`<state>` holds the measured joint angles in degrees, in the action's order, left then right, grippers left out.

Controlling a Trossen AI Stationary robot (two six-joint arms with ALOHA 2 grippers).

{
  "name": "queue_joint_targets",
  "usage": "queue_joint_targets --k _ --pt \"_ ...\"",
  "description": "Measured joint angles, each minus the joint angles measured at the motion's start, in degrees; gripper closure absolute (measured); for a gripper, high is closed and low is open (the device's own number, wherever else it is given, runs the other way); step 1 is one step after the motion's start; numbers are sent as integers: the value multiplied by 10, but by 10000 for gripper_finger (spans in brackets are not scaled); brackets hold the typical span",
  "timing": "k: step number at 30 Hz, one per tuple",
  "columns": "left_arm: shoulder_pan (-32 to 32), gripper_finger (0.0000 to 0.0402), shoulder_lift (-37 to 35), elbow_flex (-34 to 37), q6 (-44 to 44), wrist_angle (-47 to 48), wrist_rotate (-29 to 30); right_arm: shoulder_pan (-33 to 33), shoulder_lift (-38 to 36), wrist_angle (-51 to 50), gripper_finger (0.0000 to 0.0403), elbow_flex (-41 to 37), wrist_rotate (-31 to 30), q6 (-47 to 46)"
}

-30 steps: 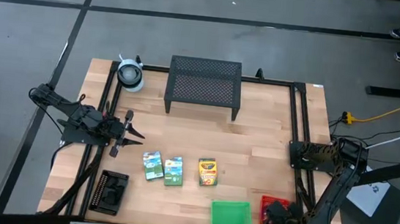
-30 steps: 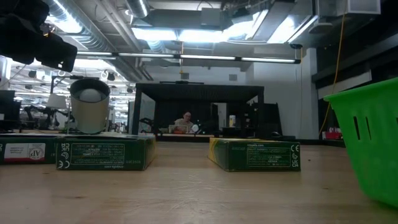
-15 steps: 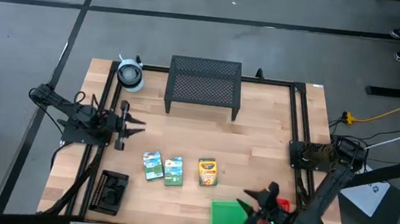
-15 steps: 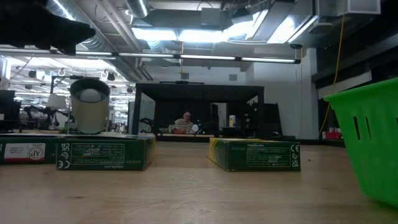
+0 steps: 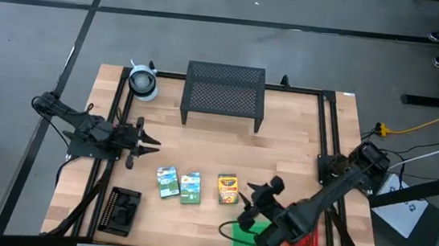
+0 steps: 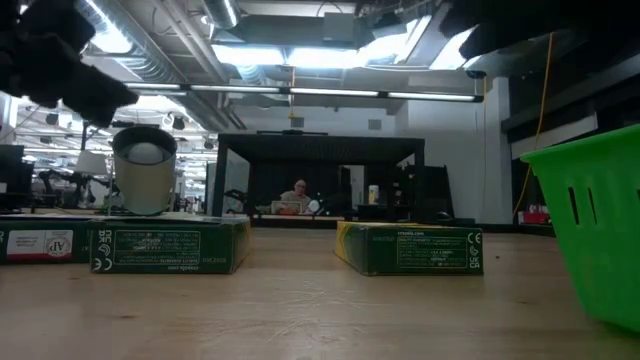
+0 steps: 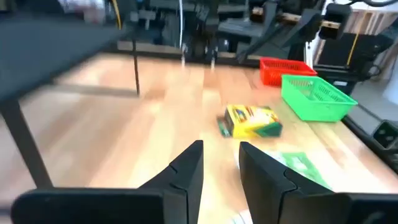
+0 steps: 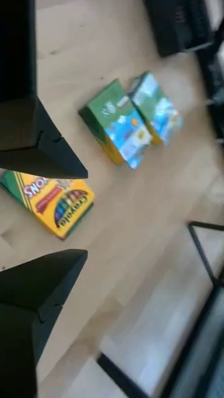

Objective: Pick & Place Office Desk Supplies
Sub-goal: Put the yellow green crayon box into the green bin

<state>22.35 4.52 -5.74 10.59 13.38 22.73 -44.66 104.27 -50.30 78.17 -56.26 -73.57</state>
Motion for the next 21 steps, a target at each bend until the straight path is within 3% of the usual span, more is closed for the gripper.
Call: queue_joint_targets --k 5,12,21 --pt "0 285 7 -8 89 30 -61 18 0 50 207 0 37 67" --pt "0 245 15 -13 159 87 -64 21 0 70 207 0 44 98" --pt "0 208 65 -12 272 89 -94 21 0 70 207 0 45 111"
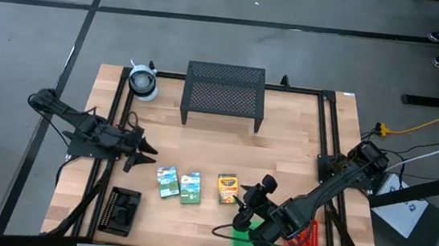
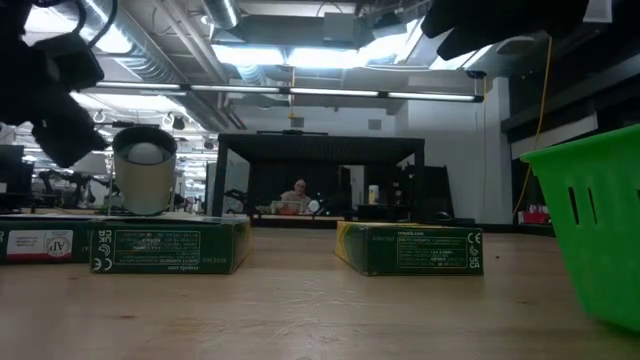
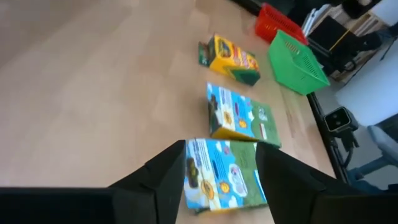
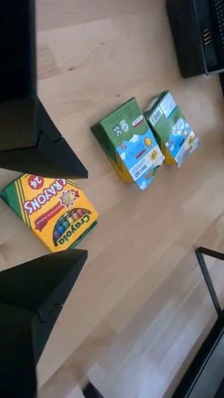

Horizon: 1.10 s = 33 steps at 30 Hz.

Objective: Pick & Place Office Desk Supplies
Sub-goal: Put the yellow green crayon box into the green bin

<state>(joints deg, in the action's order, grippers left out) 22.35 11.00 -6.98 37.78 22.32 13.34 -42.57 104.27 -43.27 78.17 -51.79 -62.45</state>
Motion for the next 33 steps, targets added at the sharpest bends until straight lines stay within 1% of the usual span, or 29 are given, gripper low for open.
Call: queue_joint_targets --k 4,8,12,16,18,20,26,29,31,33 --pt "0 206 31 0 20 0 -19 0 0 0 207 0 0 4" --pt "-12 206 65 -15 20 17 -54 0 0 0 207 0 0 6" --pt "-47 206 105 -74 -21 22 -60 2 0 0 207 0 -1 8" --pt "-106 206 164 -147 -64 54 -107 7 0 0 207 0 0 8" --pt "-138 206 200 -169 -83 62 -136 9 0 0 207 0 0 9" --pt "-170 206 236 -173 -98 59 -172 10 0 0 207 0 1 10" --pt "-261 206 376 -162 -115 47 -325 10 0 1 207 0 4 14" --pt "-296 206 430 -164 -126 5 -393 10 0 1 207 0 4 14" --pt "-314 205 457 -164 -135 -6 -428 10 0 2 207 0 6 15" --pt "-330 205 476 -164 -143 -14 -447 10 0 3 207 0 14 17"
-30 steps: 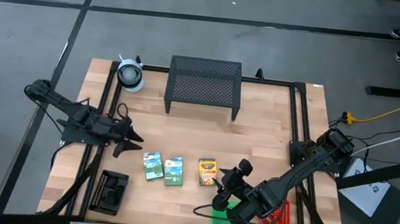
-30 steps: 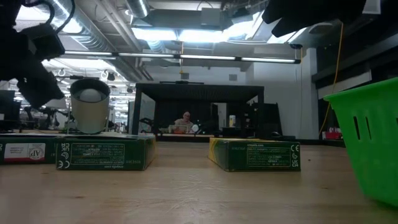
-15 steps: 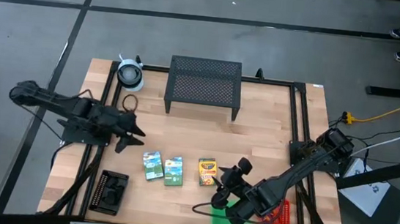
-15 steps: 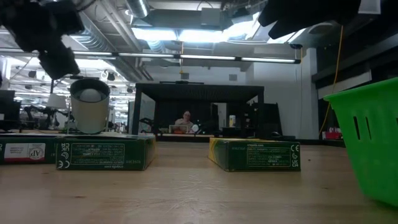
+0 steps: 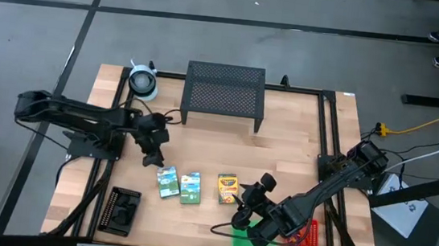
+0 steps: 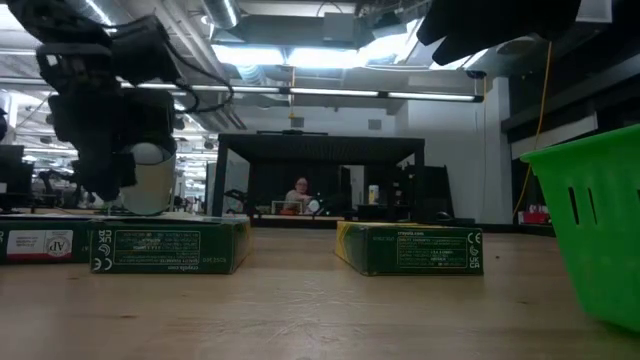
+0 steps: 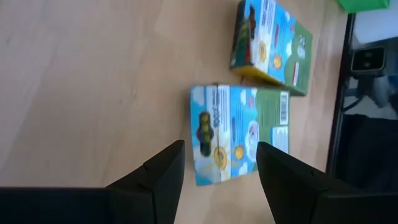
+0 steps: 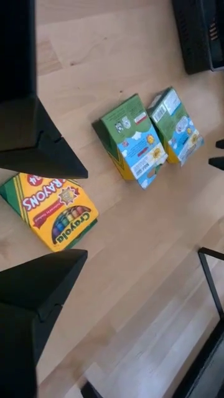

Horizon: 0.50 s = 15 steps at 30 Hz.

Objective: Pick & Place Office Desk Supplies
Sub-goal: Put the yellow green crayon box into the green bin

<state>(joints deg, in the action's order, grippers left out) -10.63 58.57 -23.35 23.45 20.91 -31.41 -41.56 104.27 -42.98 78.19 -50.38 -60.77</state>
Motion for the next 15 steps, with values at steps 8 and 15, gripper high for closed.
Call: queue_joint_targets --k 8,15 --pt "-32 205 52 0 -32 28 -2 0 0 2 207 0 5 2" --pt "-34 205 94 0 -31 -6 -8 0 0 2 207 0 5 4"
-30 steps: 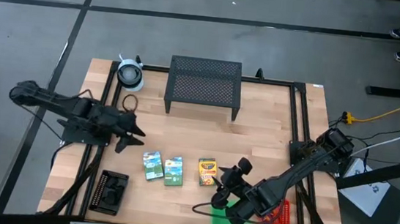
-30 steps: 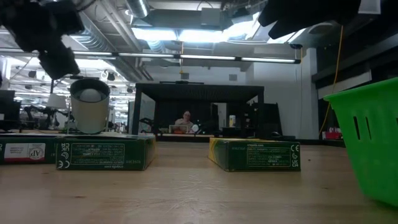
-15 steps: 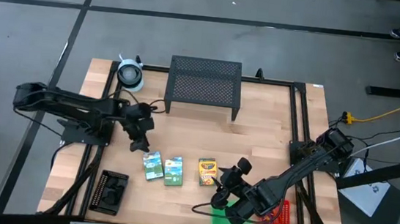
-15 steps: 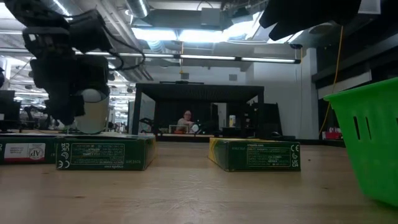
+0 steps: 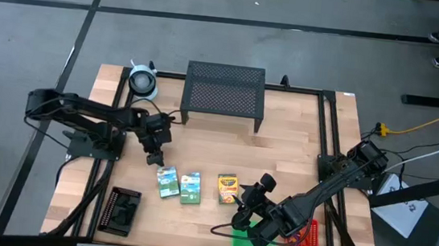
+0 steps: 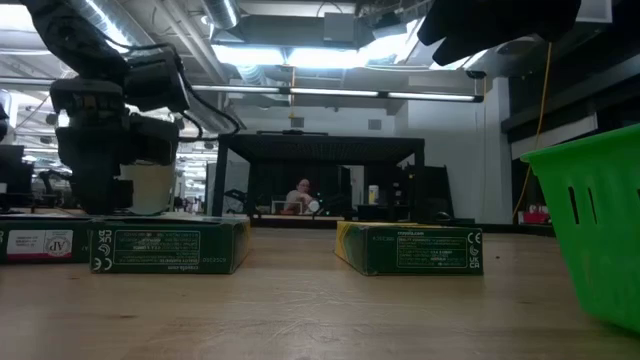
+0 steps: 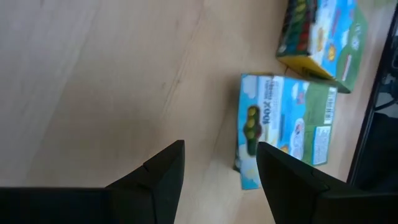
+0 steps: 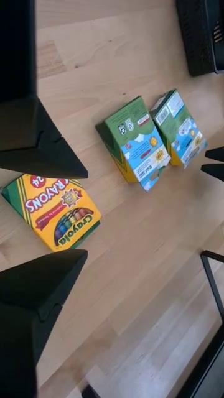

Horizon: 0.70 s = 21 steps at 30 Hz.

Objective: Pick & Place Office Desk Supplies
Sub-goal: Put the yellow green crayon box into the green bin

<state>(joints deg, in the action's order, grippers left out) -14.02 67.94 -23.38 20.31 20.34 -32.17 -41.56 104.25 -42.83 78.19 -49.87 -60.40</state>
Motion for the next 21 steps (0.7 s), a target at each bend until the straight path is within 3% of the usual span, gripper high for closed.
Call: queue_joint_targets --k 11,15,21 --pt "1 206 60 0 17 -109 -71 0 0 2 207 0 9 1" --pt "5 206 69 0 16 -109 -94 0 0 3 207 0 11 2" --pt "26 206 87 0 15 -103 -67 0 0 4 207 0 13 2"
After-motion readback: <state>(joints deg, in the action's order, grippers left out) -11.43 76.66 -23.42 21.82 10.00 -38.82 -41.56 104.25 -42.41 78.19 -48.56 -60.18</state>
